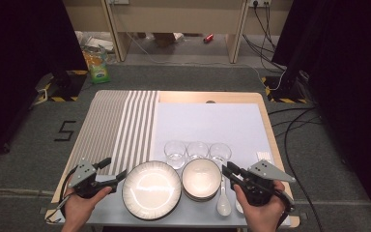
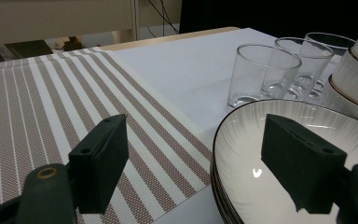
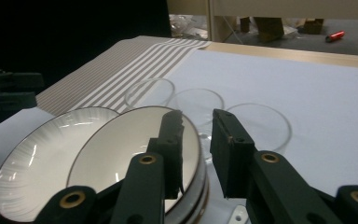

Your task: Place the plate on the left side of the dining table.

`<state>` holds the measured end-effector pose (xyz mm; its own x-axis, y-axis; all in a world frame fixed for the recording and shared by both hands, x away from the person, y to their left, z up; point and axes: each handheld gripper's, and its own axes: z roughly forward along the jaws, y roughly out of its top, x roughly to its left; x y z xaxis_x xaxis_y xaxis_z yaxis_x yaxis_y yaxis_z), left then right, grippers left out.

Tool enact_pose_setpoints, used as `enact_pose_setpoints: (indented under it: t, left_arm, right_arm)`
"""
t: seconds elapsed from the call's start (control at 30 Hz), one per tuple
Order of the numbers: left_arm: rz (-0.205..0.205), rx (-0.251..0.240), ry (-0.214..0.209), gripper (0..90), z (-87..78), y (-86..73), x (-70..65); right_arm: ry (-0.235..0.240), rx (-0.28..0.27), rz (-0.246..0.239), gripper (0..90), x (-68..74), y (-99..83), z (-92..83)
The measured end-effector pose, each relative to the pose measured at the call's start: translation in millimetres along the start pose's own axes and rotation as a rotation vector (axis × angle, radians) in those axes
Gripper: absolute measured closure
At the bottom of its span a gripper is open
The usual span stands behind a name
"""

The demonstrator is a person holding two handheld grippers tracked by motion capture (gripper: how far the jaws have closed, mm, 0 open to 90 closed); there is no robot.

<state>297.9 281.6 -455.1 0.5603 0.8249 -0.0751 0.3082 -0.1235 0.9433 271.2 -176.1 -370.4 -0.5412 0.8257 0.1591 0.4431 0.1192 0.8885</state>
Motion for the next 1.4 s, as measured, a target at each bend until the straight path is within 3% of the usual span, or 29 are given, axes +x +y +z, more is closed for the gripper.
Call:
enact_pose_setpoints:
  t: [0.5, 1.17, 1.4]
  left_arm:
    - [0.005, -0.001, -0.007, 23.8, 1.1, 1.6, -2.2]
    - [-0.008, 0.001, -0.021, 24.9, 1.1, 1.2, -2.4]
    - [-0.003, 0.000, -0.015, 22.9, 0.9, 1.2, -2.5]
  right_arm:
    - [0.113, 0.056, -0.056, 87.4, 33.4, 0.4, 20.3]
    - [0.186, 0.116, -0.125, 89.7, 62.4, -3.7, 41.0]
    - [0.206, 0.137, -0.126, 89.6, 70.2, -6.6, 45.5]
